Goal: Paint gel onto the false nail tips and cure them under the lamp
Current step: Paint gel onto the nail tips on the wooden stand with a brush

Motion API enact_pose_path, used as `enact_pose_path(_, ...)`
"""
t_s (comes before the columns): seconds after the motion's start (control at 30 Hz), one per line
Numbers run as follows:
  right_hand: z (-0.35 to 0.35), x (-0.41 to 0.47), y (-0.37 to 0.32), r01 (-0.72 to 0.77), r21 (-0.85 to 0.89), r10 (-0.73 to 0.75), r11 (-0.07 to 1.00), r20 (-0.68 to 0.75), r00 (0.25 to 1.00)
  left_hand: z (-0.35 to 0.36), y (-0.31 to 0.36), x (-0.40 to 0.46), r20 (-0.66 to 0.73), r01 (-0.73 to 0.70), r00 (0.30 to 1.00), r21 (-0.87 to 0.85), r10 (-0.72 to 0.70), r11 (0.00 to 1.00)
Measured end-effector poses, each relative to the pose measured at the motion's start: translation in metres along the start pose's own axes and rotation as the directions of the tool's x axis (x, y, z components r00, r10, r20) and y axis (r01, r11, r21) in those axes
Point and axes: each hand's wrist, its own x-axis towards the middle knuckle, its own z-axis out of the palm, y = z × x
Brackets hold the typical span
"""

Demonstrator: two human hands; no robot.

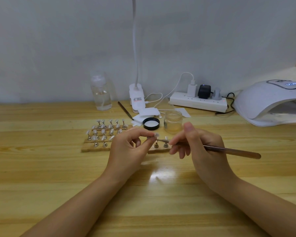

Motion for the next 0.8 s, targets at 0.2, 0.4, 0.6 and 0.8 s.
enact_pose_path(0.2,-0.0022,0.0028,0.0013,0.019,-0.044,-0.019,0.999,-0.003,1.0,0.0005,0.0026,-0.0003,0.017,-0.005,1.0,-0.012,0.006,1.0)
enact_pose_path(0.4,-0.0023,0.0025,0.0015,-0.057,0.003,0.057,0.998,0.013,0.998,0.0008,0.0013,0.0002,0.025,0.005,1.0,-0.01,-0.005,1.0)
enact_pose_path(0.6,-0.001,0.0054,0.0006,-0.01,-0.042,0.01,0.999,-0.009,1.0,0.0003,-0.0004,0.0,0.04,-0.021,0.999,-0.014,0.022,1.0)
enact_pose_path(0.8,-0.0023,0.0033,-0.0007,0.013,-0.012,-0.013,1.0,-0.031,0.999,0.001,-0.0003,0.0002,0.047,-0.02,0.999,-0.034,0.021,0.999)
